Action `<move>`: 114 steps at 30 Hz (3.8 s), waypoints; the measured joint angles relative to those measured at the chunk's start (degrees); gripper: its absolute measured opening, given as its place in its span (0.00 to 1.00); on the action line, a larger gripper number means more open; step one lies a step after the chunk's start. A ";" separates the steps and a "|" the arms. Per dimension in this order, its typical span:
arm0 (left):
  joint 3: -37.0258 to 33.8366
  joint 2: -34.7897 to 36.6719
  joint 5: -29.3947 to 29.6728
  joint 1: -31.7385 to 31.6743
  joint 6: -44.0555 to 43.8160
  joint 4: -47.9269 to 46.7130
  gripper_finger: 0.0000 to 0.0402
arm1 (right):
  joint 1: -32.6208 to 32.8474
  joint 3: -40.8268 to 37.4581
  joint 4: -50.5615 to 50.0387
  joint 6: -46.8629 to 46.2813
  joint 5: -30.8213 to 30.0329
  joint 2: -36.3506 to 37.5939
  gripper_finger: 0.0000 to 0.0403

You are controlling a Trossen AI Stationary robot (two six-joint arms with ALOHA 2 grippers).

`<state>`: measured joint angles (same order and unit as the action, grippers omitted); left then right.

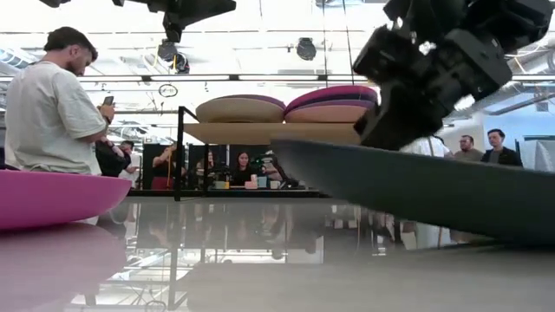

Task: Place and stack plates onto a shelf
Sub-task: Stack the black plate on top of the purple plate on the shelf, then stack the pink plate on top of the black plate on the shelf

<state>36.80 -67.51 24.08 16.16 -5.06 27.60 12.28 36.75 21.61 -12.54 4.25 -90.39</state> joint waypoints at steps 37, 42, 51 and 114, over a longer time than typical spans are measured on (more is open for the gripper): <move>0.02 5.48 0.02 1.23 3.38 -2.25 0.44 | -18.08 0.00 16.26 2.76 5.05 17.75 0.00; 0.04 10.83 1.38 1.24 3.55 -8.83 0.44 | -23.40 0.30 21.48 3.16 5.08 17.75 0.00; 0.04 11.70 2.51 1.22 4.56 -11.08 0.44 | -31.08 12.00 18.95 2.53 9.58 13.93 0.00; 9.29 -9.56 -24.37 0.35 -17.01 -59.76 0.44 | -34.14 -0.10 0.52 8.91 25.45 40.41 0.34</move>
<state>46.09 -77.06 -0.30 16.51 -22.07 -32.16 -21.86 36.65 22.14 -3.63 29.69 -49.98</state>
